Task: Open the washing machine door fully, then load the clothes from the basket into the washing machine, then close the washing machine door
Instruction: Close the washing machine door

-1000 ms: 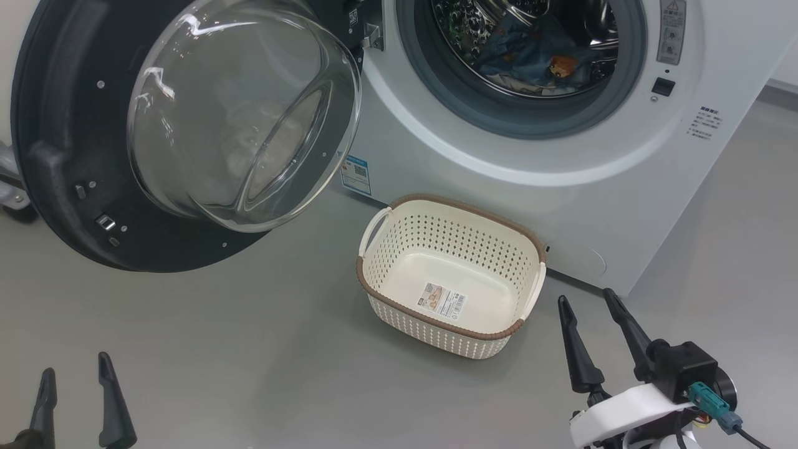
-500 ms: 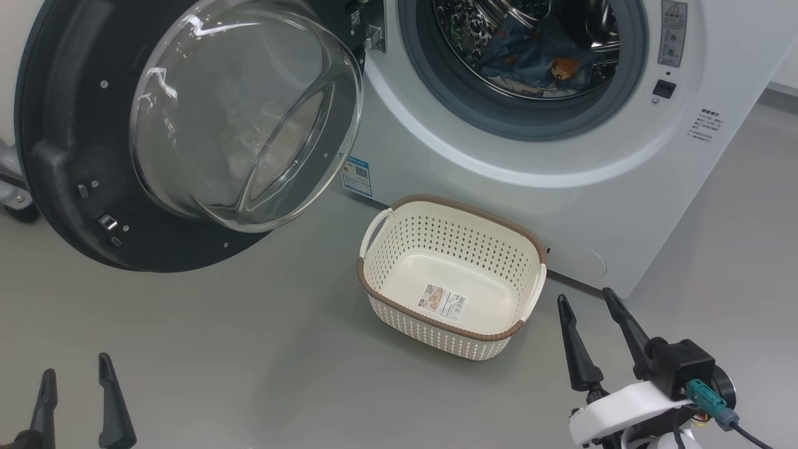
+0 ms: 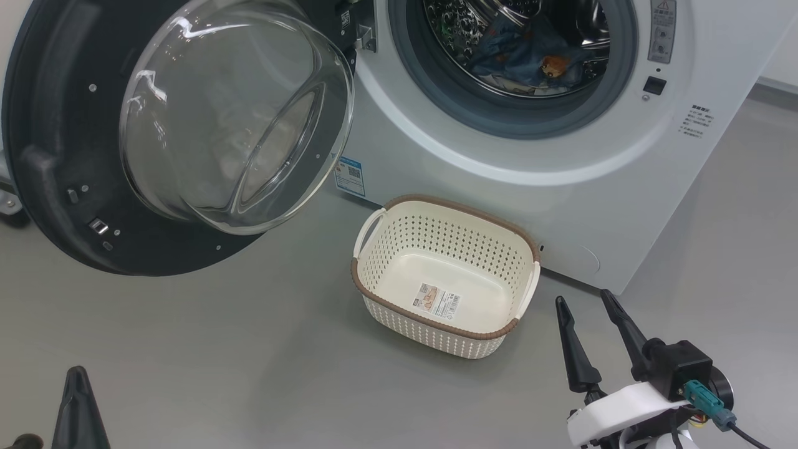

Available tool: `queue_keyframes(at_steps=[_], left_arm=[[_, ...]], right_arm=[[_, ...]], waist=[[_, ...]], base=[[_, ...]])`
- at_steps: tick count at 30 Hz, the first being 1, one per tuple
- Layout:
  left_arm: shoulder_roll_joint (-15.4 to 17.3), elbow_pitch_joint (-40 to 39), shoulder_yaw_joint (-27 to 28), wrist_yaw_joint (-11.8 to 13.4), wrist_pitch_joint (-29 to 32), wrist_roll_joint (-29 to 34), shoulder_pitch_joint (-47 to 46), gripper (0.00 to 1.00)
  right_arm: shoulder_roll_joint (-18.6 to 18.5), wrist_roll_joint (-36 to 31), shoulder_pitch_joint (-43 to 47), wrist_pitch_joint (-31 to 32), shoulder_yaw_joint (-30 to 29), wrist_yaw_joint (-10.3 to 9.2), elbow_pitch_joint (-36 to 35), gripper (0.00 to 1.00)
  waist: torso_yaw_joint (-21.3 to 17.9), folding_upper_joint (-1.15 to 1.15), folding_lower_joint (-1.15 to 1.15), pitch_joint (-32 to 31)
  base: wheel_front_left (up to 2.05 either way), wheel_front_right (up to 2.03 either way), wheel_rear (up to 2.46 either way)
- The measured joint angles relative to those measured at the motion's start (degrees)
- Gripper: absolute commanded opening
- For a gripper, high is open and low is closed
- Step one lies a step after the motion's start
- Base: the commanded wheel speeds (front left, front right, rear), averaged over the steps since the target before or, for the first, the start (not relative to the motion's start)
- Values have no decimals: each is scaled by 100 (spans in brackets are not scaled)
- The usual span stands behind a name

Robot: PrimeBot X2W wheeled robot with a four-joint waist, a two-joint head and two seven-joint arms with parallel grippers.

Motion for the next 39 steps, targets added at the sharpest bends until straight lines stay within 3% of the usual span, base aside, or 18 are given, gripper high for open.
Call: queue_keyframes(at_steps=[5,7,11,21,31,39], left_arm=[[-2,10,-25,-58,0,-153,-4,0],[-4,26,-31,-103,0,-720,-23,0],[-9,29,54,-157,0,-948,-68,0],[-26,-138,426,-222,0,-1561,-839,0],[391,-183,1065,-229,142,-2597,-1805,0],[664,66,1637,-229,769,-3889,-2629,0]], right_arm=[[2,0,-1,0,2,0,3,100],[3,0,-1,0,2,0,8,100],[12,1,-3,0,44,14,10,100],[16,2,-55,0,45,42,32,100],[18,2,-141,0,73,43,33,100],[23,2,-283,0,168,49,40,100]], waist=[[-33,0,0,12],[-46,0,0,19],[-68,0,0,42],[-137,0,0,132],[-214,0,0,177],[-359,0,0,282]], base=[[0,0,0],[0,0,0],[0,0,0],[0,0,0],[0,0,0],[0,0,0]])
